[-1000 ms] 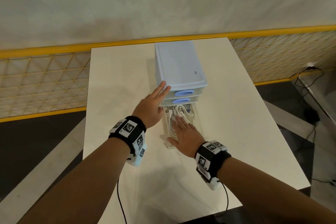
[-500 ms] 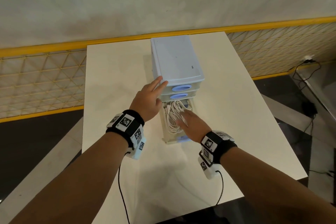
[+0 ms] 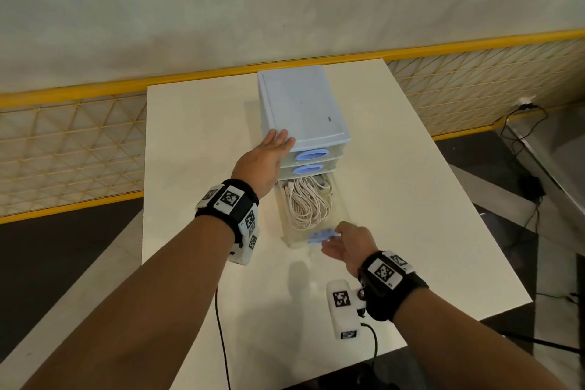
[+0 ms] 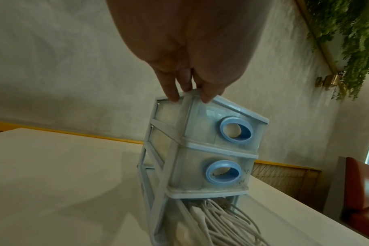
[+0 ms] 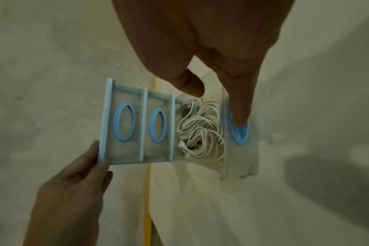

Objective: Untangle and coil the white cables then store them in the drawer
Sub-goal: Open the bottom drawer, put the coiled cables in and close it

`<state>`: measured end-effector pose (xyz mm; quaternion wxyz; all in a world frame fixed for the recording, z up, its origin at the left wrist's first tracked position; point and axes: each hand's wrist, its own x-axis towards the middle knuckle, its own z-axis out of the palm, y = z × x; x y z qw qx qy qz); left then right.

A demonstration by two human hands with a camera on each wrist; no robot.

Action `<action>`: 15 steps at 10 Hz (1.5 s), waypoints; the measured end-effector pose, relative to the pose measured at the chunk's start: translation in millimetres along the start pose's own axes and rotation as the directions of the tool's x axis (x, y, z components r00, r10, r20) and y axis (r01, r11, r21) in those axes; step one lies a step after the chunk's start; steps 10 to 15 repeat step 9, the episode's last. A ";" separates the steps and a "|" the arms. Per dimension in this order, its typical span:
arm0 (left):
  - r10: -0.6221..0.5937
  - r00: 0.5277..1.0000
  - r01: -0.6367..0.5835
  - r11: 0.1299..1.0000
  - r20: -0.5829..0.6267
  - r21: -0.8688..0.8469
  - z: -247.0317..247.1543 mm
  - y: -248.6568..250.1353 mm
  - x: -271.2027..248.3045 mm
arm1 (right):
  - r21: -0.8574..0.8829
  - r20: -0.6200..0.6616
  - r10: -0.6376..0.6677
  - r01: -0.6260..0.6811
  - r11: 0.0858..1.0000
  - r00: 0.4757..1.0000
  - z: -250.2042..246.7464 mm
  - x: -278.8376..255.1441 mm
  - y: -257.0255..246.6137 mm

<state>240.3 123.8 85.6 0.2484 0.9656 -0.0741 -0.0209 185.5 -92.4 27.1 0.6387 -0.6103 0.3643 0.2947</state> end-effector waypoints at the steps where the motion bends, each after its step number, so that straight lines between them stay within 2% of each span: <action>1: -0.019 0.998 0.016 0.999 0.056 0.043 -4.7 3.8 2.8 | 0.037 0.002 -0.012 0.012 0.999 1.000 7.6 1.7 -13.5; 2: -0.020 0.998 0.016 0.997 0.055 0.072 -4.5 4.7 1.9 | 0.220 0.006 -0.014 0.012 0.975 1.000 20.3 1.7 -26.2; 4: -0.016 1.000 0.017 0.999 -0.022 0.034 0.7 0.1 -0.1 | 0.468 0.053 -0.066 0.034 0.883 0.996 45.3 22.3 -53.8; 6: 0.008 0.996 -0.008 1.000 -0.089 -0.006 6.6 -1.9 -1.2 | 0.543 0.162 -0.073 -0.027 0.840 0.984 57.9 41.1 -73.5; 7: -0.002 0.997 0.000 1.000 -0.072 -0.026 5.9 -0.7 -2.0 | 0.545 0.192 -0.066 -0.051 0.837 0.979 58.1 46.9 -78.1; 8: -0.010 0.996 0.004 0.998 -0.088 -0.065 5.7 -1.4 0.1 | 0.469 0.248 -0.092 -0.037 0.882 0.964 51.7 45.9 -76.8; 9: 0.045 0.980 -0.062 0.995 -0.194 -0.084 1.5 4.3 -7.2 | 0.267 0.216 -0.082 0.022 0.964 0.973 39.3 34.1 -70.0; 15: 0.045 0.980 -0.062 0.995 -0.194 -0.084 1.5 4.3 -7.2 | 0.267 0.216 -0.082 0.022 0.964 0.973 39.3 34.1 -70.0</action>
